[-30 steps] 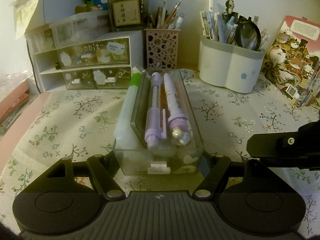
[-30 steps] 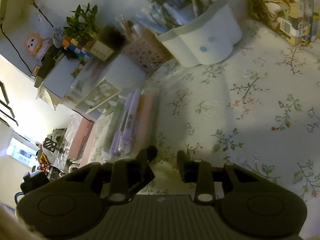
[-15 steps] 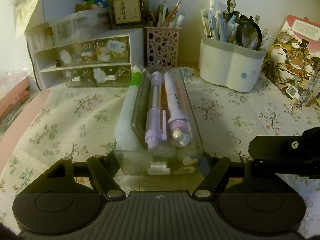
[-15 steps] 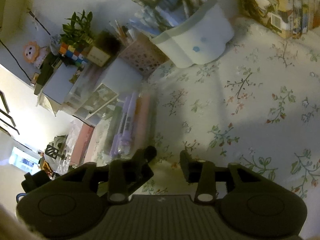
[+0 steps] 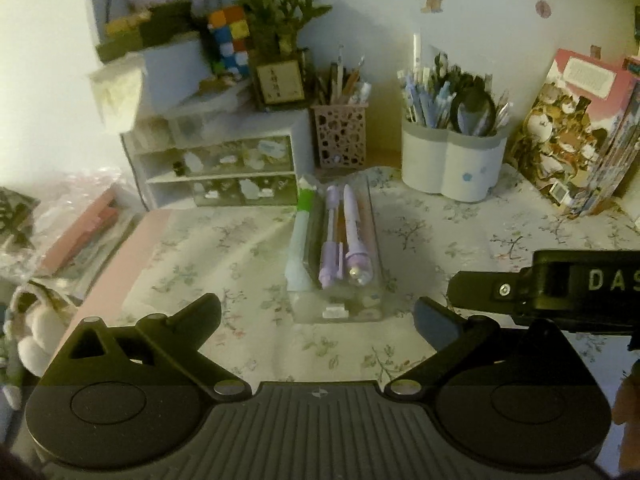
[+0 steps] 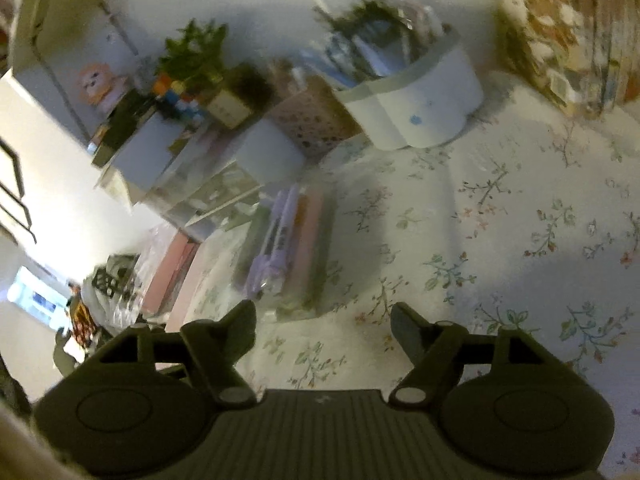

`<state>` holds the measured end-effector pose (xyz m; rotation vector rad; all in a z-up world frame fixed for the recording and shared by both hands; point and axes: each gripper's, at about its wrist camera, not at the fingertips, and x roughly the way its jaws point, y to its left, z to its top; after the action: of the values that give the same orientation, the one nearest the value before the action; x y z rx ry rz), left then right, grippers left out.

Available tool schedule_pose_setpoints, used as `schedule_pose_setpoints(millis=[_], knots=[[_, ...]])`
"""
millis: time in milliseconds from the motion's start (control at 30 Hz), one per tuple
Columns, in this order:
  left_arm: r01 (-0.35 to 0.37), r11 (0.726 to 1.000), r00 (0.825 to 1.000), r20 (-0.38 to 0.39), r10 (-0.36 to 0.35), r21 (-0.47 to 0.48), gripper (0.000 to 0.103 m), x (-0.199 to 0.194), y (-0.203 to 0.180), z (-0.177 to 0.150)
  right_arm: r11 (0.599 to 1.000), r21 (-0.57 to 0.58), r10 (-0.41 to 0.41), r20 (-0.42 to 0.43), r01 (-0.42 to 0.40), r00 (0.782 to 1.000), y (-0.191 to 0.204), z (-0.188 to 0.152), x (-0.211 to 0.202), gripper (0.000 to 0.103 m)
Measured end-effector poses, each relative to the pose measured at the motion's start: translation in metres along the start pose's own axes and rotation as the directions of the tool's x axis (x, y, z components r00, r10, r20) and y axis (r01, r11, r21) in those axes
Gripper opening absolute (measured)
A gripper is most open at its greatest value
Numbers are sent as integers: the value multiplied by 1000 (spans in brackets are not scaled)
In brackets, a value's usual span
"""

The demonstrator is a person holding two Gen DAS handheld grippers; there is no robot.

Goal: Organize stationery

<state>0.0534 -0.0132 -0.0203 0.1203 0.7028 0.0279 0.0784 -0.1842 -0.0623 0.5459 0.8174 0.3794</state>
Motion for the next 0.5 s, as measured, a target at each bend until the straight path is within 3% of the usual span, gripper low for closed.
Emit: schedule_pose_setpoints(millis=[333, 500], knots=[[-10, 999, 999, 45, 12, -46, 98, -54, 19, -8, 975, -221, 35, 101, -12, 994, 17, -20, -58, 77], [5, 999, 997, 80, -2, -40, 98, -79, 18, -4, 951, -304, 71, 68, -47, 995, 25, -34, -70, 77]])
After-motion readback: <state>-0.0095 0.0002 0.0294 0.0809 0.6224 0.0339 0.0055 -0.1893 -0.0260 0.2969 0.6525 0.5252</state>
